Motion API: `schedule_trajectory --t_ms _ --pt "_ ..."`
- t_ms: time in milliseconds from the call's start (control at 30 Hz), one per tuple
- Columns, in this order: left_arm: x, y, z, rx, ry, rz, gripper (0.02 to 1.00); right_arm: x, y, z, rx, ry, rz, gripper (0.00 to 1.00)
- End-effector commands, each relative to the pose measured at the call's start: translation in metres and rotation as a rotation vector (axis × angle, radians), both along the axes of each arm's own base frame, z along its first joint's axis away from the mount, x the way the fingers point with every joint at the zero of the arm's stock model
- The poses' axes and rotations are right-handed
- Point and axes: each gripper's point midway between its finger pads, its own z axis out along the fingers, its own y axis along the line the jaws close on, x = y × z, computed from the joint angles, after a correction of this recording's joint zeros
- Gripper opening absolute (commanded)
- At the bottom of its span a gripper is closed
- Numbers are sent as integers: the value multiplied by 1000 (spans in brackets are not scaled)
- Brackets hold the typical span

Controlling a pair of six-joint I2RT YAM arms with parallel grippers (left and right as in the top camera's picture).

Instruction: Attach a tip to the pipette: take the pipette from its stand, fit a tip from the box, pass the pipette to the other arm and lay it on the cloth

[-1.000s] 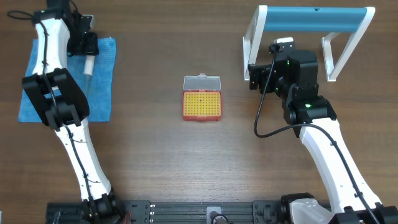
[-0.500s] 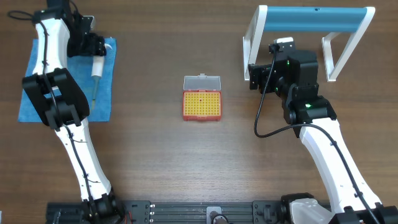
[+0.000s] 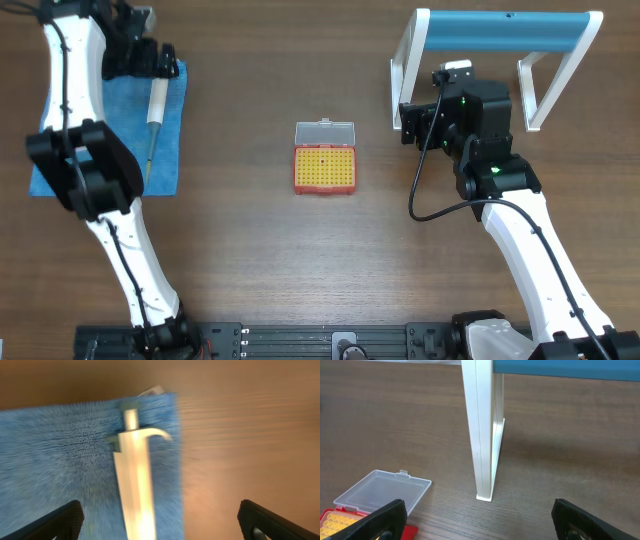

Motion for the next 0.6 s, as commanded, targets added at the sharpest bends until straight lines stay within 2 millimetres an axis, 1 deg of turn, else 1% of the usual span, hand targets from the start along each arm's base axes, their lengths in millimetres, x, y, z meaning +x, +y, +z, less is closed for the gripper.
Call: schedule_trajectory --t_ms 33,100,133,233,267,300,400,433,500,600 --pt "-15 -27 115 23 -197 -46 998 1 4 5 -1 -14 16 945" --pt "-30 -32 151 48 -248 -52 998 1 4 4 -1 -13 16 947" --pt "-42 -34 172 71 -276 -50 998 1 4 5 -1 -14 16 945" --pt "-73 -39 222 118 -353 -46 998 1 4 5 -1 -14 16 947" --pt "-91 -41 249 139 -407 -40 998 1 4 4 -1 -13 16 945" --pt "-102 -43 262 145 -434 -40 996 1 4 5 -1 -14 16 945" --pt "-141 -51 295 156 -487 -38 998 1 4 4 -1 -13 16 945" --pt "-153 -53 301 157 -494 -38 998 1 4 5 -1 -14 16 945" --pt "-188 -60 317 161 -512 -38 998 1 4 5 -1 -14 16 945" --pt "-220 -66 342 179 -594 -35 998 1 4 5 -1 -14 16 945"
